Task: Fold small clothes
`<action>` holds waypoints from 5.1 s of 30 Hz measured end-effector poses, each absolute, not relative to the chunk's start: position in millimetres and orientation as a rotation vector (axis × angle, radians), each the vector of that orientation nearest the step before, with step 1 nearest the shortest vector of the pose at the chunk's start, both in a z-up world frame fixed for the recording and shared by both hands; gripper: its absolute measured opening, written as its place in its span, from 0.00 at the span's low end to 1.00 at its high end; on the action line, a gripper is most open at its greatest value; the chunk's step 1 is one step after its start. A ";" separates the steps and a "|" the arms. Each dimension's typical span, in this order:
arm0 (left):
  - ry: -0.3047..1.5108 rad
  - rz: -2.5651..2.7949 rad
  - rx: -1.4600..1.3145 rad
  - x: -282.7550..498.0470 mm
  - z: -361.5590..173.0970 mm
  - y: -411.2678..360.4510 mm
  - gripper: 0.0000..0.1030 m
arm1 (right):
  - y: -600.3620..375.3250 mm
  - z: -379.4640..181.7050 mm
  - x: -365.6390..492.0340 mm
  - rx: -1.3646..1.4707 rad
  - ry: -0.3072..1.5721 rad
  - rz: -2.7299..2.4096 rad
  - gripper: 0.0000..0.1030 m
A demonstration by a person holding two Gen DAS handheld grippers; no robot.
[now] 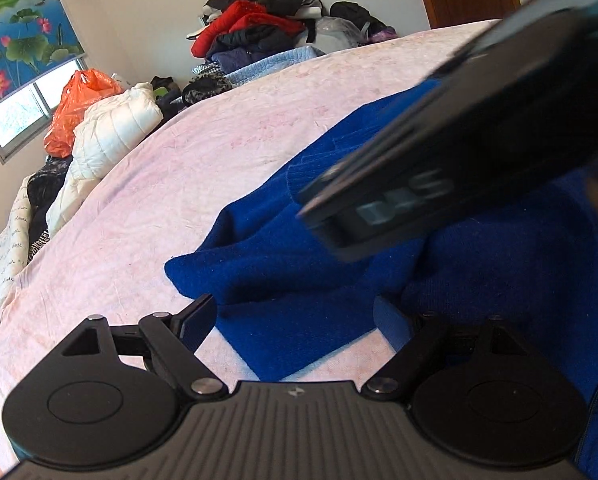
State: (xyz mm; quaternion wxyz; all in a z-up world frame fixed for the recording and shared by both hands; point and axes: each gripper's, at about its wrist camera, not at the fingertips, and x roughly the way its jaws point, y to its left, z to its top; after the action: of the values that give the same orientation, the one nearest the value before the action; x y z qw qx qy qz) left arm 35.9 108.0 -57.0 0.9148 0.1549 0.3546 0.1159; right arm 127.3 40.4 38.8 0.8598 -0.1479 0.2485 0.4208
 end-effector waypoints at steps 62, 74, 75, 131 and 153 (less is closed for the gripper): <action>0.574 0.360 0.093 111.3 -29.2 93.9 0.88 | -231.4 41.2 259.7 0.877 0.551 0.592 0.12; 0.511 -0.011 0.194 72.9 -19.9 61.8 0.88 | -258.6 3.0 248.9 0.829 0.573 0.482 0.12; 0.515 -0.014 0.172 75.3 -16.8 62.3 0.88 | -259.2 2.1 248.8 0.828 0.574 0.483 0.12; 0.690 0.073 0.107 109.3 -26.6 43.4 0.88 | -321.3 -48.6 243.6 0.699 0.660 0.244 0.20; 0.716 0.082 0.119 112.2 -32.4 39.7 0.88 | -322.1 -34.4 227.3 0.522 0.583 0.171 0.30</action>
State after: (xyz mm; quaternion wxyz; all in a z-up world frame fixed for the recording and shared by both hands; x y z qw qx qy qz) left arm 112.2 39.7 -32.4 0.9341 0.0581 0.3501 0.0401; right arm 227.3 -322.1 -34.4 0.9209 0.2539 0.2839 0.0832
